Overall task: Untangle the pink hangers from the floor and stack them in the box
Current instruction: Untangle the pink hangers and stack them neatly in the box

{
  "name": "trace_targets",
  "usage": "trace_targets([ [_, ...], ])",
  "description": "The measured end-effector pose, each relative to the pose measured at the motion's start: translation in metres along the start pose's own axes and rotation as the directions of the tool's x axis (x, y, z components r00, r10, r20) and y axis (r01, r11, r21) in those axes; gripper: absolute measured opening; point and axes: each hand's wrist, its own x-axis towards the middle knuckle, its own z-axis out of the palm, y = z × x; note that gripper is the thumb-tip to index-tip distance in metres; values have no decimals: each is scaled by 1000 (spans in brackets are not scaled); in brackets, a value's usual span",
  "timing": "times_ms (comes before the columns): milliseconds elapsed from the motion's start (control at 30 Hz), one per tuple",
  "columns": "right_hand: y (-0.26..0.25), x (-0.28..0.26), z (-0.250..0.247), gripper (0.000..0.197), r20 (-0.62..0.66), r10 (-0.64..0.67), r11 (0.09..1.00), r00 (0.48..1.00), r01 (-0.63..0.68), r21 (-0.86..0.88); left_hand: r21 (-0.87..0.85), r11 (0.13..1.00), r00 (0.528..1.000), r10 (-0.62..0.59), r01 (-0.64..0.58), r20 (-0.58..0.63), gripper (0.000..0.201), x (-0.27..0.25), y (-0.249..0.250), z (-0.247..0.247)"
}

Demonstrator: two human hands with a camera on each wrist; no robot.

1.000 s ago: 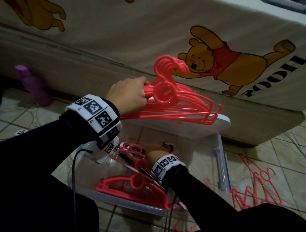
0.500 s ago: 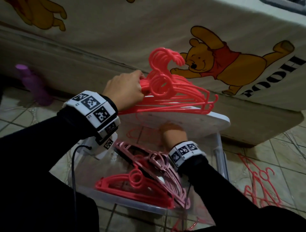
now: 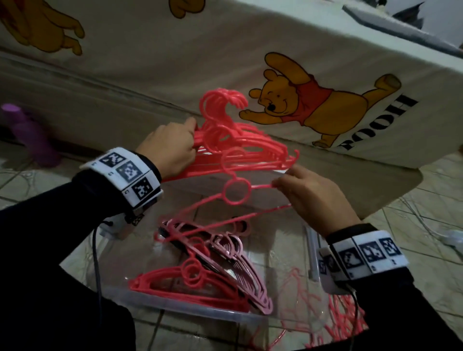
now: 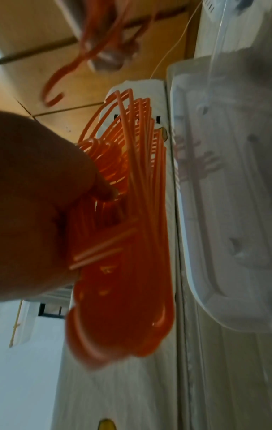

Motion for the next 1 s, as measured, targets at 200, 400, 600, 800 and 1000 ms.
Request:
trace_targets([
  [200,9,0,-13,17,-246,93,995,965,-95,1,-73,996,995,-43,50,88,35,-7,18,10],
  [400,24,-2,-10,19,-206,148,989,967,-151,2,-175,984,989,-10,36,148,92,-12,22,10],
  [600,28,-2,-13,18,-189,128,990,974,-115,78,-123,992,994,1,13,108,97,-11,14,12],
  [800,35,-3,-21,17,-226,110,991,968,-88,103,-87,996,996,-21,29,92,112,-14,9,8],
  [1000,10,5,-9,16,-273,58,998,960,-61,-1,-122,992,995,29,-17,97,114,-20,18,12],
])
